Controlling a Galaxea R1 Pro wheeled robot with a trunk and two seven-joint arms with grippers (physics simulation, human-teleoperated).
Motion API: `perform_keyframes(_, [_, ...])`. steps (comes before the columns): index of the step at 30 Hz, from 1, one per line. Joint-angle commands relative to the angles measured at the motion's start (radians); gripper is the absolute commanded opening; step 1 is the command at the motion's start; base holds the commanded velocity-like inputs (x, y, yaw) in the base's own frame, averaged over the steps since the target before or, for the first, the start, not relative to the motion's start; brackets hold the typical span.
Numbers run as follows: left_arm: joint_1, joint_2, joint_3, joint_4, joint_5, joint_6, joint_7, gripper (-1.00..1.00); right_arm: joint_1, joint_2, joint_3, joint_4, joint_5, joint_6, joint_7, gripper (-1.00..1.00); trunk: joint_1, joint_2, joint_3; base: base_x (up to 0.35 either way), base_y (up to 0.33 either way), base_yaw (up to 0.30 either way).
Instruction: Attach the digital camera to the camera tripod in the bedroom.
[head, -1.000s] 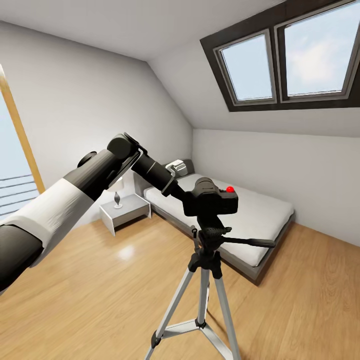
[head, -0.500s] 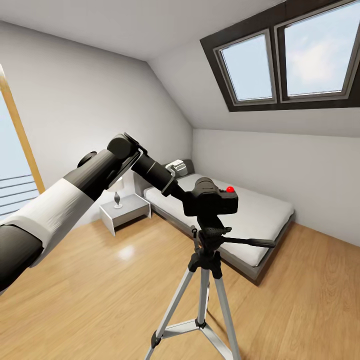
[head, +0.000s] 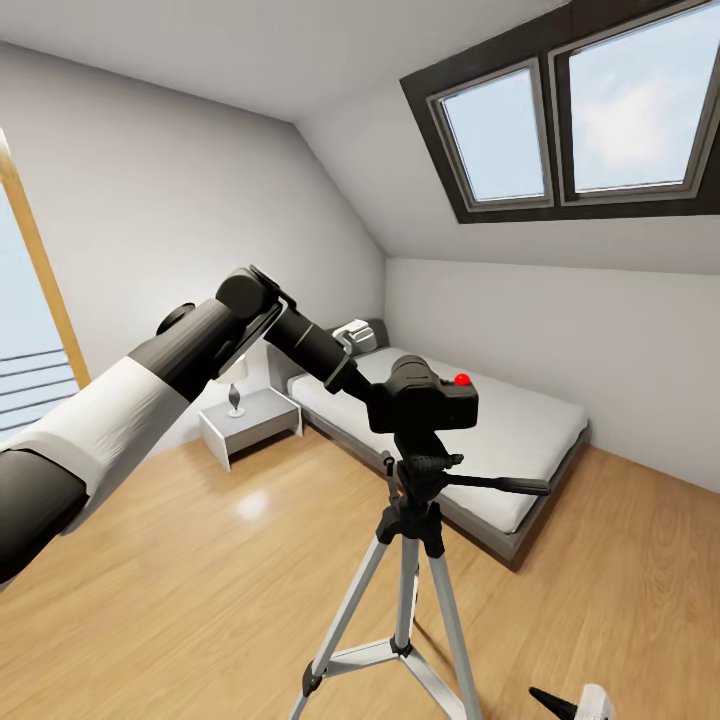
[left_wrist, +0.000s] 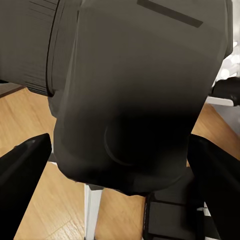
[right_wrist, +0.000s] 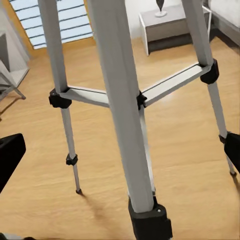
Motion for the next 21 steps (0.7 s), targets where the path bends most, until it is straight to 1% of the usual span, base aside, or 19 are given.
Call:
perform_keyframes(1, [-0.001, 0.001, -0.003, 0.0, 0.006, 0.011, 0.0, -1.0, -0.001, 0.0, 0.004, -0.003, -0.002, -0.003, 0.001, 1.0, 0.0, -0.001, 0.0, 0.0, 0.0, 0.0])
perform_keyframes(3, [-0.001, 0.001, -0.003, 0.0, 0.006, 0.011, 0.0, -1.0, -0.001, 0.001, 0.017, -0.015, -0.002, -0.003, -0.018, 1.0, 0.0, -0.001, 0.0, 0.0, 0.0, 0.0])
perform_keyframes(8, [-0.001, 0.001, -0.003, -0.001, 0.006, 0.011, 0.0, -1.0, -0.001, 0.002, 0.026, -0.046, -0.004, 0.0, -0.061, 1.0, 0.0, -0.001, 0.0, 0.0, 0.0, 0.0])
perform_keyframes(11, [-0.001, 0.001, -0.003, 0.0, 0.006, 0.011, 0.0, -1.0, -0.001, 0.003, 0.037, -0.064, -0.004, 0.0, -0.071, 1.0, 0.0, -0.001, 0.0, 0.0, 0.0, 0.0])
perform_keyframes(16, [-0.001, 0.001, -0.003, 0.0, 0.006, 0.011, 0.0, -1.0, 0.0, 0.003, 0.081, -0.094, -0.004, 0.001, -0.078, 1.0, 0.0, -0.001, 0.0, 0.0, 0.0, 0.0])
perform_keyframes(19, [-0.001, 0.001, -0.003, 0.0, 0.006, 0.011, 0.0, -1.0, 0.0, 0.005, 0.091, -0.109, -0.004, 0.003, -0.082, 1.0, 0.0, -0.001, 0.0, 0.0, 0.0, 0.0])
perform_keyframes(21, [-0.001, 0.001, -0.003, 0.0, 0.006, 0.011, 0.0, -1.0, 0.0, 0.015, 0.095, -0.127, -0.004, 0.008, -0.093, 1.0, 0.0, -0.001, 0.0, 0.0, 0.0, 0.0])
